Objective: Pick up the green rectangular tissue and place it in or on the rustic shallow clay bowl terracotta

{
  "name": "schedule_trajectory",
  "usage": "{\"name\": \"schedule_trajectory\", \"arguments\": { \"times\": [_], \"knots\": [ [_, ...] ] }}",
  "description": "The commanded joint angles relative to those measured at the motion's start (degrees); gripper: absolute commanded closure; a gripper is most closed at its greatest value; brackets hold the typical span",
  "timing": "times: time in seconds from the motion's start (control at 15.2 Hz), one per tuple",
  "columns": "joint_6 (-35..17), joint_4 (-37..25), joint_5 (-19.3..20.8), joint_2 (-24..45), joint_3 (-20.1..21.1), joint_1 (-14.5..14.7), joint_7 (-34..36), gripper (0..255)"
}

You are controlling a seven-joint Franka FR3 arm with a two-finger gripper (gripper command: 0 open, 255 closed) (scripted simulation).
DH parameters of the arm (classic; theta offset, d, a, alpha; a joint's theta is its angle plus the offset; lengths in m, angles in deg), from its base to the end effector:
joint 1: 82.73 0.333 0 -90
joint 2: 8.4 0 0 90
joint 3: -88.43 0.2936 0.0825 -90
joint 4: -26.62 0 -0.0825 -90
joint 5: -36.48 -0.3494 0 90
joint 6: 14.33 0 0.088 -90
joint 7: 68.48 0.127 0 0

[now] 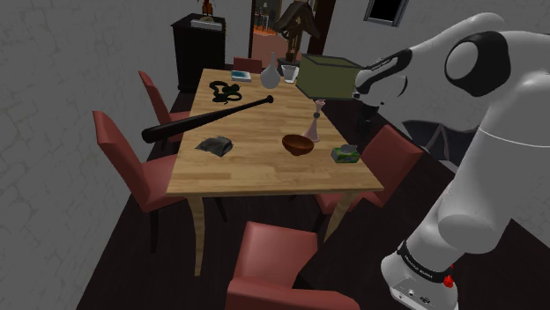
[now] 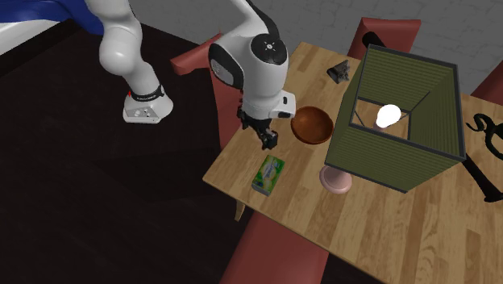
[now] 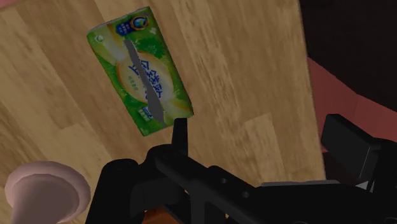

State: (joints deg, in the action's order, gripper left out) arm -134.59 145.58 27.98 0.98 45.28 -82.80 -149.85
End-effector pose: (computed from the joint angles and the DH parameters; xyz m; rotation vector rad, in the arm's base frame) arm 0.3917 -0.3486 0.3415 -2.9233 -0.8824 0.0486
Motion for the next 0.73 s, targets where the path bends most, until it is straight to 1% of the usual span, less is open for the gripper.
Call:
{"name": "schedule_trajectory", "arguments": {
  "times": [0.0,0.2,0.33,0.4,0.66],
  "knots": [
    [-0.35,-3.48,-5.37,6.23,0.95,-2.48,-6.08,0],
    [1.10,-10.55,-11.16,14.60,3.84,-7.29,-12.55,0],
    [2.38,-15.73,-13.98,19.79,5.97,-10.57,-15.80,0],
    [2.79,-17.32,-14.65,21.27,6.63,-11.55,-16.60,0],
    [0.40,-16.06,-15.75,22.60,7.44,-11.83,-17.29,0]
  ]
}}
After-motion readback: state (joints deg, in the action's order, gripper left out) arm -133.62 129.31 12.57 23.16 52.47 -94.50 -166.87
